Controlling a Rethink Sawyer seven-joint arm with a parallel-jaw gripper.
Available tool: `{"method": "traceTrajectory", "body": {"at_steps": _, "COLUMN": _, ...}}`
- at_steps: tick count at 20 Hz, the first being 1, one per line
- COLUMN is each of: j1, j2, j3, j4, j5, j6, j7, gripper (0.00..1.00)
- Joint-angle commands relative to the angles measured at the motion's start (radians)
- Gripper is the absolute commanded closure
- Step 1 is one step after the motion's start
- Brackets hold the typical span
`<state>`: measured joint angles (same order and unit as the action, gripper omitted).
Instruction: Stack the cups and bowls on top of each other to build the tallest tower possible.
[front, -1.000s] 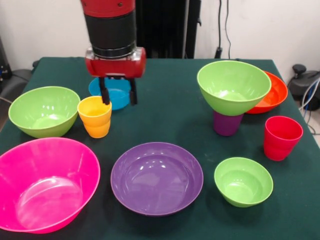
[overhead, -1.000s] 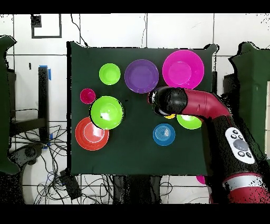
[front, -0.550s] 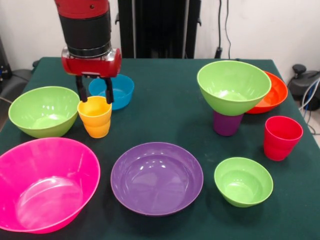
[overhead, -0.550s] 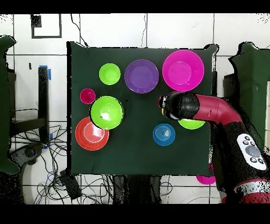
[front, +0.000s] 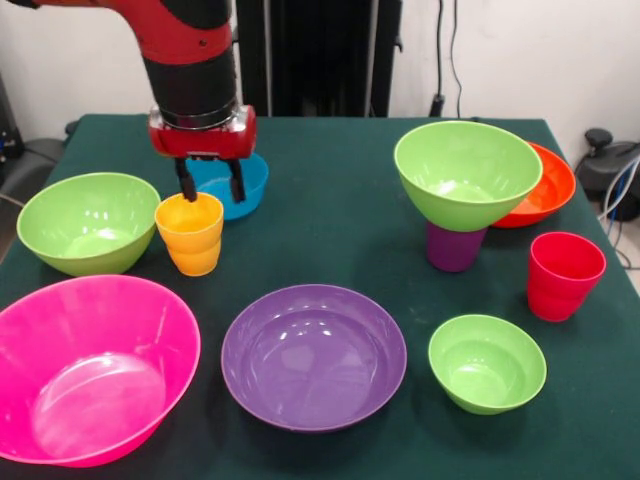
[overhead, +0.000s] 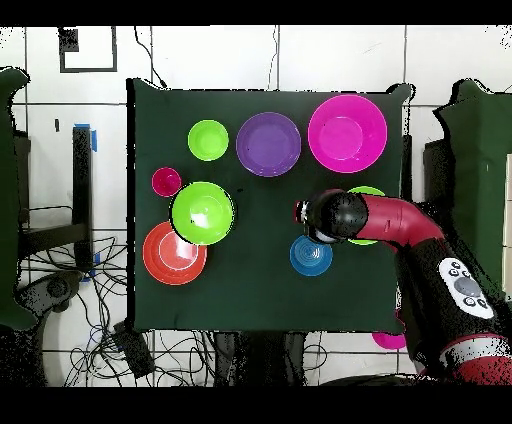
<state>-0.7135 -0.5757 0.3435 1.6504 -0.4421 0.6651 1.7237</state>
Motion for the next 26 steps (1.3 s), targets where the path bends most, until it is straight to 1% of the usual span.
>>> {"method": "traceTrajectory", "body": {"at_steps": 1, "j1": 0.009, "j2": 0.068, "j3": 0.083, "j4": 0.074, "j5": -0.065, "j6": -0.040, "j7": -0.114, "gripper": 0.00}}
{"method": "traceTrajectory", "body": {"at_steps": 5, "j1": 0.015, "j2": 0.091, "j3": 0.070, "j4": 0.066, "j5": -0.094, "j6": -0.079, "j7": -0.107, "gripper": 0.00}}
{"method": "traceTrajectory", "body": {"at_steps": 9, "j1": 0.013, "j2": 0.146, "j3": 0.066, "j4": 0.030, "j5": -0.147, "j6": -0.152, "j7": -0.115, "gripper": 0.00}}
{"method": "traceTrajectory", "body": {"at_steps": 10, "j1": 0.017, "j2": 0.161, "j3": 0.063, "j4": 0.010, "j5": -0.170, "j6": -0.171, "j7": -0.121, "gripper": 0.00}}
{"method": "traceTrajectory", "body": {"at_steps": 12, "j1": 0.017, "j2": 0.174, "j3": 0.066, "j4": -0.009, "j5": -0.198, "j6": -0.193, "j7": -0.132, "gripper": 0.00}}
{"method": "traceTrajectory", "body": {"at_steps": 15, "j1": 0.018, "j2": 0.182, "j3": 0.064, "j4": -0.019, "j5": -0.226, "j6": -0.213, "j7": -0.124, "gripper": 0.00}}
{"method": "traceTrajectory", "body": {"at_steps": 19, "j1": 0.035, "j2": 0.162, "j3": 0.052, "j4": -0.025, "j5": -0.264, "j6": -0.212, "j7": -0.119, "gripper": 0.00}}
{"method": "traceTrajectory", "body": {"at_steps": 20, "j1": 0.041, "j2": 0.157, "j3": 0.050, "j4": -0.027, "j5": -0.274, "j6": -0.210, "j7": -0.119, "gripper": 1.00}}
{"method": "traceTrajectory", "body": {"at_steps": 23, "j1": 0.042, "j2": 0.145, "j3": 0.048, "j4": -0.023, "j5": -0.268, "j6": -0.199, "j7": -0.102, "gripper": 1.00}}
{"method": "traceTrajectory", "body": {"at_steps": 26, "j1": 0.033, "j2": 0.135, "j3": 0.064, "j4": -0.012, "j5": -0.277, "j6": -0.214, "j7": -0.110, "gripper": 1.00}}
